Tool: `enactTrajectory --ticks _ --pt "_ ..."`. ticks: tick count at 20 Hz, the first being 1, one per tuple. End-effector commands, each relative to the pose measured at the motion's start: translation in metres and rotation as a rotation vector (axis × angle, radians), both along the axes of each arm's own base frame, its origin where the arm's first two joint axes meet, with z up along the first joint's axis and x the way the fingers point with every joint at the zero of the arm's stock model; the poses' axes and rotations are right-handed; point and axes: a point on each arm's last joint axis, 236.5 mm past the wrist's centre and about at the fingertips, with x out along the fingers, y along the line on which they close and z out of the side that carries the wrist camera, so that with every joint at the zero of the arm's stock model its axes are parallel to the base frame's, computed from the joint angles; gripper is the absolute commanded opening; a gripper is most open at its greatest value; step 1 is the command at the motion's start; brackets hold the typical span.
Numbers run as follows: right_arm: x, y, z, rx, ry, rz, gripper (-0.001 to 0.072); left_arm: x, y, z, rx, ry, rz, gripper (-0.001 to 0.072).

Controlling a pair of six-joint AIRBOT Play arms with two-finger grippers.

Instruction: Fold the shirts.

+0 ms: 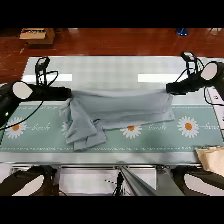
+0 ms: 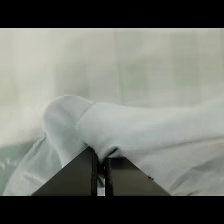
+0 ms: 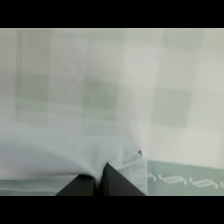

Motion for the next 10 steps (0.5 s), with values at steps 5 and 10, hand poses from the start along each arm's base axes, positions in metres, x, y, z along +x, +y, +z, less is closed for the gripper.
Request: enactTrajectory --ticks 5,10 --pt "0.024 0.015 -0.034 0.108 0.007 -0.096 0.0061 0.017 0.002 -0.039 0.030 0.024 0.007 0.0032" --pt "0.012 -0.024 0.005 -0.091 -0.006 0.049 0.0367 -0.007 0.061 -0.031 0.242 0.169 -0.057 0.0407"
